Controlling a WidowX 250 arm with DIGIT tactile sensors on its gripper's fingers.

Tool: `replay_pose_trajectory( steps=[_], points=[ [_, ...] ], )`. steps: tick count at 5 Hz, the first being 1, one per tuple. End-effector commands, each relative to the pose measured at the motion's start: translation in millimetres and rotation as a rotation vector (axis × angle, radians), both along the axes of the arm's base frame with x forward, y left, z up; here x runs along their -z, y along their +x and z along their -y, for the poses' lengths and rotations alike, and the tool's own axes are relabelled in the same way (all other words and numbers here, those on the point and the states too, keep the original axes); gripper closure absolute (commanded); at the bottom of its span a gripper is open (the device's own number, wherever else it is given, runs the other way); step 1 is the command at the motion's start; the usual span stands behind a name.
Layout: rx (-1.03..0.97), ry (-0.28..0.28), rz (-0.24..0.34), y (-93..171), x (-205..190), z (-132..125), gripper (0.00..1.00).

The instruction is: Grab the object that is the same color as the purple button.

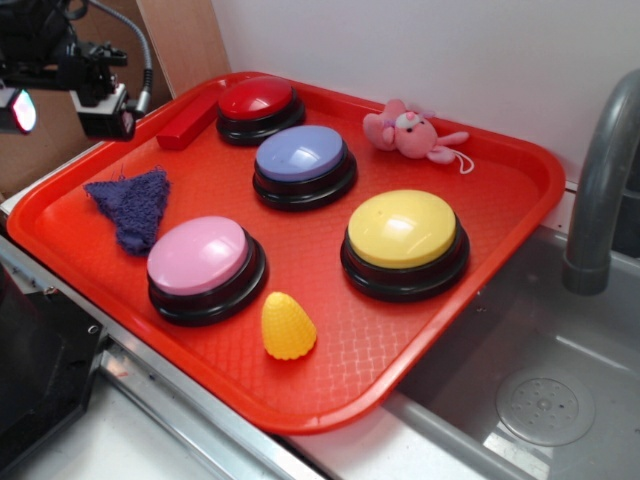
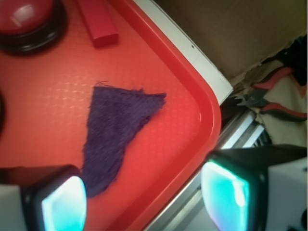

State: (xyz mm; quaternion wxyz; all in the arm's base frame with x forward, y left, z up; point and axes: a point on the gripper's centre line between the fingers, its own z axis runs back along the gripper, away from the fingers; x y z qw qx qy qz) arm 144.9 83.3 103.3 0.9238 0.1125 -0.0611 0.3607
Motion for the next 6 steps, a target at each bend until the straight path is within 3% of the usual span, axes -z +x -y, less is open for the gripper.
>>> replay_pose_trajectory(
  steps=[1,3,5,6],
  points=[
    [0.054,-0.068,0.045,9.2,46.9,-18.7,0.0],
    [0.12,-0.108,0.074,27.1,63.1,-7.7,0.0],
    [0.125,-0.134,0.021,18.6,86.2,-19.7,0.0],
    [0.128,-0.147,0.014,17.6,93.3,-25.3,0.13]
  ],
)
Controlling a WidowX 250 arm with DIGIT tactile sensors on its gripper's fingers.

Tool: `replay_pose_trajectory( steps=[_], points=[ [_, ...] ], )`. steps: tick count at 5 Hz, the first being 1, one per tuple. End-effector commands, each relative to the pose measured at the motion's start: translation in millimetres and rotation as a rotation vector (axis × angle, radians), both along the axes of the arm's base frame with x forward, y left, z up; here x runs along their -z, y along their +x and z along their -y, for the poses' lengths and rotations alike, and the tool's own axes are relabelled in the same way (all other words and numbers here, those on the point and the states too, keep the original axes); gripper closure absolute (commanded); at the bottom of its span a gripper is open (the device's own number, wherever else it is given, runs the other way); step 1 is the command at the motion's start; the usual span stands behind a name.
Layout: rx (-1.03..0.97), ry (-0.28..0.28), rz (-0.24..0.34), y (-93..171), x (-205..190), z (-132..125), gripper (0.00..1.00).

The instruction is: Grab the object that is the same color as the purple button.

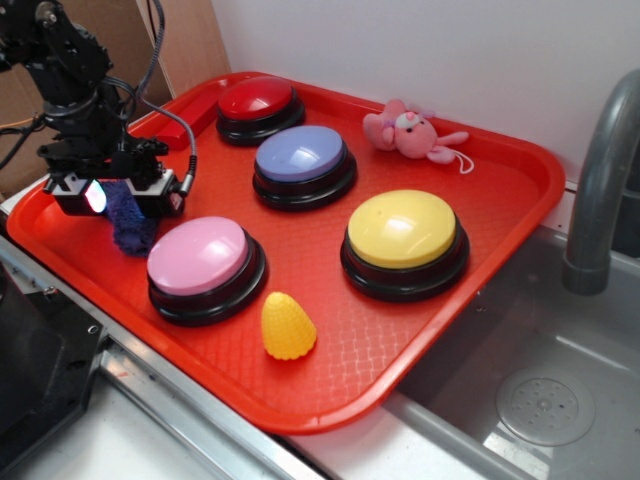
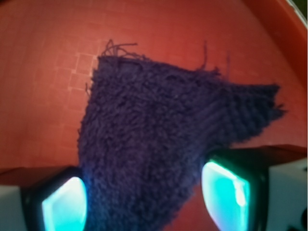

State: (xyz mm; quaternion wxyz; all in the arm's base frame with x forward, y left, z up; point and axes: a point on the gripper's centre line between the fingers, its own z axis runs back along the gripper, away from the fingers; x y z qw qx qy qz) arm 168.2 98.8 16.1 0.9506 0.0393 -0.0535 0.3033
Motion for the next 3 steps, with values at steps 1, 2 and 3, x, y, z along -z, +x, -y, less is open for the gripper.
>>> replay_pose_trajectory(
  steps=[1,2,3],
  points=[
    [0.037,0.002,0.01,-3.3,9.5,-7.8,1.0],
    [0.187,-0.024,0.0,2.9,5.8,1.0,1.0],
    [0.437,0.049,-0.022,17.6,-26.8,17.0,1.0]
  ],
)
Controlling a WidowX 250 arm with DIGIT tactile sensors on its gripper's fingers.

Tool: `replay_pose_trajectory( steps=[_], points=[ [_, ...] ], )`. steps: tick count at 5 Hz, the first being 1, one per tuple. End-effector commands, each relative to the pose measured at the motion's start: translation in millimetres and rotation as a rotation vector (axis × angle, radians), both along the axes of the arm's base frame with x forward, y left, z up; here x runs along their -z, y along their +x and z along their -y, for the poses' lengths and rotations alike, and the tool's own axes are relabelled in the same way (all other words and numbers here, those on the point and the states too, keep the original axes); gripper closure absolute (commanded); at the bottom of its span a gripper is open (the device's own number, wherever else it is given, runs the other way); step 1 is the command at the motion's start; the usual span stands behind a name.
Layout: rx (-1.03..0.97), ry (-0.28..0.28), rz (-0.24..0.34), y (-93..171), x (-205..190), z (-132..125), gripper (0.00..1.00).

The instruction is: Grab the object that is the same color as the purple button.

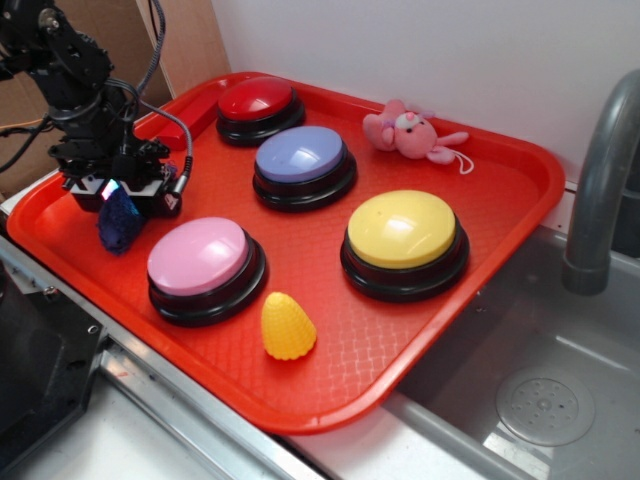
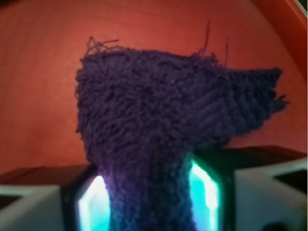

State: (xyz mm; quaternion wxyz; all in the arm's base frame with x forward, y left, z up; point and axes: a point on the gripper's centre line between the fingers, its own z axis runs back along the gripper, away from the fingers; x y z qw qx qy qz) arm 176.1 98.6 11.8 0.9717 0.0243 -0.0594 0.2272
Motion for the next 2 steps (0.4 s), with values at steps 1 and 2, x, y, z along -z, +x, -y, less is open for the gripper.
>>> replay_pose_trajectory(
  steps=[1,2],
  points=[
    [0.491,0.118,-0.074,17.2,-79.7,32.8,1.0],
    [0.595,0.18,-0.08,17.7,-128.9,50.3,1.0]
  ],
)
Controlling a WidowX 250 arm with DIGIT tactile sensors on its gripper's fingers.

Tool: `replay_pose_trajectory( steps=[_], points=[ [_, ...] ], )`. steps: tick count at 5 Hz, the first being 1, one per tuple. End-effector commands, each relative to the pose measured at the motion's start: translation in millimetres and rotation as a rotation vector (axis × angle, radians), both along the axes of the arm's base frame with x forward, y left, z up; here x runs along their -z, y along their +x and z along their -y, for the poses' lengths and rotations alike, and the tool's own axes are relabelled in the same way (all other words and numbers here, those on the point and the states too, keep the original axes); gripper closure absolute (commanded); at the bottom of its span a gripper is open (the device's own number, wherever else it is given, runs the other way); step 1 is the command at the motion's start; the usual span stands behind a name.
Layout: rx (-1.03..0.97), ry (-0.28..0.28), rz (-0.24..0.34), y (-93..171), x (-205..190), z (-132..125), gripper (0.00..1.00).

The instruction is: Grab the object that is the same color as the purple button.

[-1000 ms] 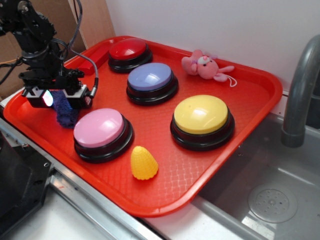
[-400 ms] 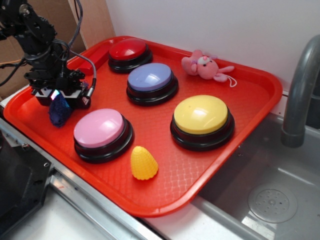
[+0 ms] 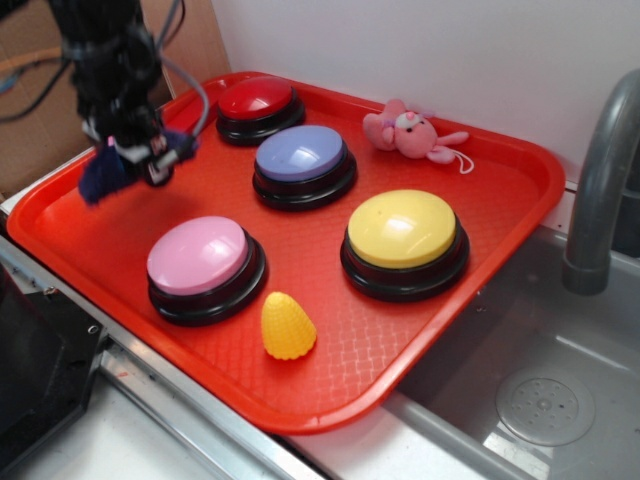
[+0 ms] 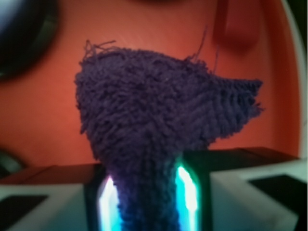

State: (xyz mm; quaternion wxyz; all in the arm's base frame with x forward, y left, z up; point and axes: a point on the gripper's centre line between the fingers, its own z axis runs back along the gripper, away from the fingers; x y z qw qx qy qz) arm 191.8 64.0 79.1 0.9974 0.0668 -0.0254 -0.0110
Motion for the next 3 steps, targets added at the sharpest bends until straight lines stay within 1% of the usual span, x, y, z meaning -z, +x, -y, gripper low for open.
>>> replay_pose_trajectory(
  steps=[1,2,3],
  points=[
    [0.169,0.038,0.05,1.1,-93.9,27.6,1.0],
    [0.224,-0.009,0.122,0.9,-126.4,43.8,1.0],
    [0.326,-0.001,0.136,0.6,-130.5,45.9,1.0]
  ],
)
